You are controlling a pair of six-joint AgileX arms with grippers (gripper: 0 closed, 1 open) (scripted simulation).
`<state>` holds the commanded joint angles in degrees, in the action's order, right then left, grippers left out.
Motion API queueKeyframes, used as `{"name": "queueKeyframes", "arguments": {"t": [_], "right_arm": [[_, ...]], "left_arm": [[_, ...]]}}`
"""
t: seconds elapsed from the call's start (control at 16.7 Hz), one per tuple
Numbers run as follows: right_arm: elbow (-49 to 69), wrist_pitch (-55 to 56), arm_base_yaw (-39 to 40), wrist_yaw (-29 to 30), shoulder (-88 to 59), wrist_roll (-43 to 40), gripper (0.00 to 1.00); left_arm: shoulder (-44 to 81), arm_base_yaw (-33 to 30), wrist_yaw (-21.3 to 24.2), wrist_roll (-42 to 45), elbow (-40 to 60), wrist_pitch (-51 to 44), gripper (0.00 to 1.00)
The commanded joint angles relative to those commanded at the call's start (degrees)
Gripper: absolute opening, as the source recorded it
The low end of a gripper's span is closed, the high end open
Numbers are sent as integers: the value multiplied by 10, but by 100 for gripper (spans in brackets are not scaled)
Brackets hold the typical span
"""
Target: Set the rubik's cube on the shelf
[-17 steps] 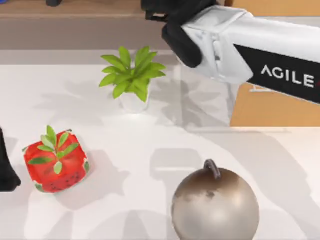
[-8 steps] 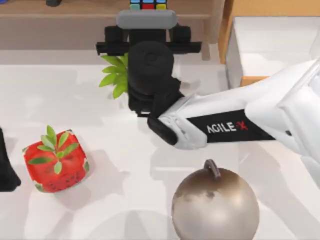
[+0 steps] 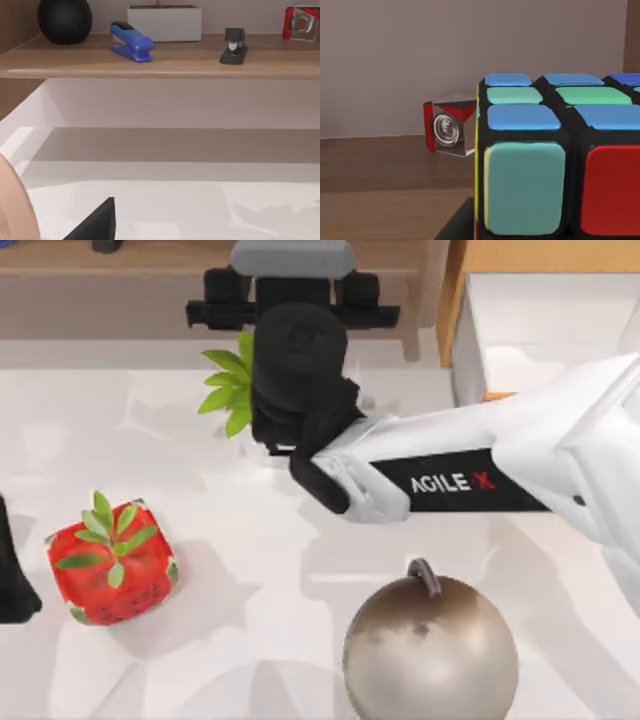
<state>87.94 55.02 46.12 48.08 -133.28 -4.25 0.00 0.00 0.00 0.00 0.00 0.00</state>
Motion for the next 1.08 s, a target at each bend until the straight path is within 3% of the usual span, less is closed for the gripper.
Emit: {"name": "queueKeyframes", "arguments": {"t": [0.6, 1.08], "right_arm": [[230, -82, -52, -45, -77, 16, 0], [255, -148, -68, -67, -137, 3, 0]], "left_arm": [[0, 0, 0, 0, 0, 0, 100], [0, 0, 0, 0, 0, 0, 100]]}}
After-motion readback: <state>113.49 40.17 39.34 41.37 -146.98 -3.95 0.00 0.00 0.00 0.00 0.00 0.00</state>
